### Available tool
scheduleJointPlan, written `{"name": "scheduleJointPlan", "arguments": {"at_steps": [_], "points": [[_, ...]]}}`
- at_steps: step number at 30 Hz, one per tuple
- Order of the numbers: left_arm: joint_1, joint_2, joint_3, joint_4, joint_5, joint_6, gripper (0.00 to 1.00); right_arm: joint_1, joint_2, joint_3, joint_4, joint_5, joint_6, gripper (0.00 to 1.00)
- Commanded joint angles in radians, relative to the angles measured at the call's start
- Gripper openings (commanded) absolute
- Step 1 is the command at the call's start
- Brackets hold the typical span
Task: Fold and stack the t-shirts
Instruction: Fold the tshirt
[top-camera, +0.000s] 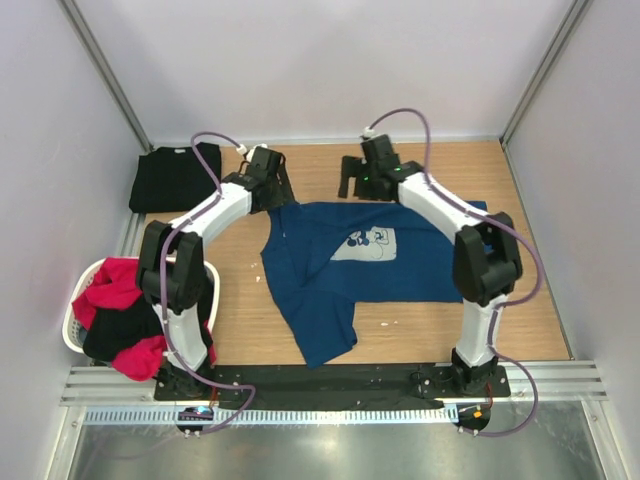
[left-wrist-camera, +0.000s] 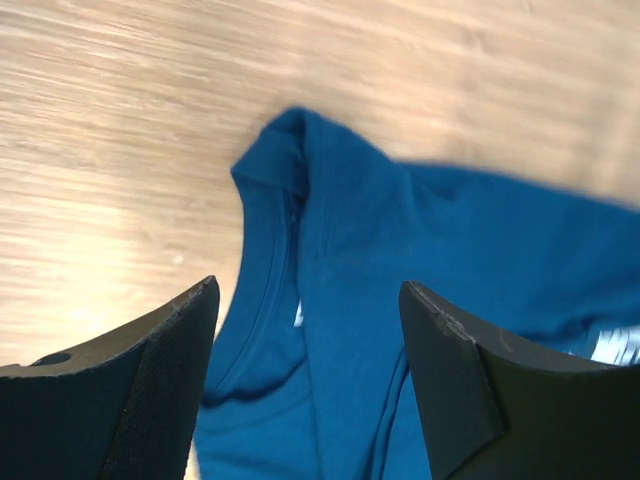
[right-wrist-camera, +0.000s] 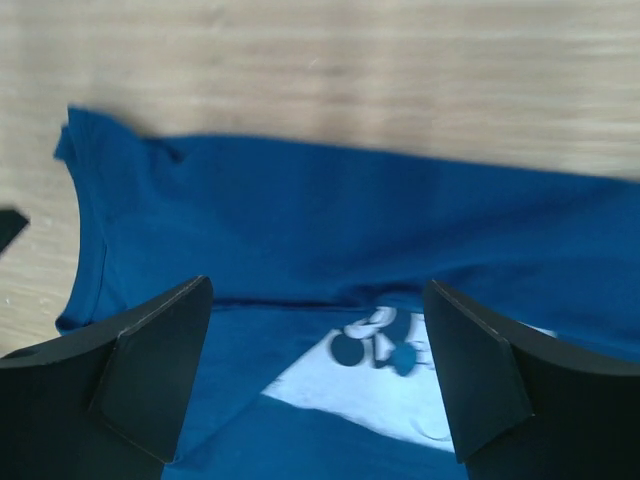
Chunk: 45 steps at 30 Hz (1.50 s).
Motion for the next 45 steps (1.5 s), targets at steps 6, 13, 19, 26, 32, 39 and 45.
{"name": "scheduleJointPlan", "arguments": {"at_steps": [6,13,19,26,32,39,45], "points": [[0.110,0.071,-0.100,0.326,0.127,-0.182,0.54,0.194,0.161,0.148,-0.052,-0.024,0.019,0.86],[0.129,0.068,-0.175,0.426,0.258,-0.192,0.54,0.285,0.273,0.282,-0.219,0.129,0.001,0.78],[0.129,0.062,-0.222,0.460,0.292,-0.187,0.55,0.319,0.345,0.322,-0.280,0.172,-0.016,0.75],[0.129,0.036,-0.248,0.457,0.313,-0.155,0.55,0.345,0.463,0.452,-0.394,0.231,-0.037,0.70],[0.130,0.016,-0.255,0.443,0.330,-0.135,0.53,0.357,0.475,0.471,-0.437,0.255,-0.045,0.65],[0.130,0.001,-0.230,0.412,0.405,-0.141,0.53,0.357,0.423,0.431,-0.498,0.315,-0.039,0.52],[0.129,-0.005,-0.209,0.385,0.415,-0.124,0.52,0.357,0.363,0.392,-0.552,0.358,-0.018,0.47]]}}
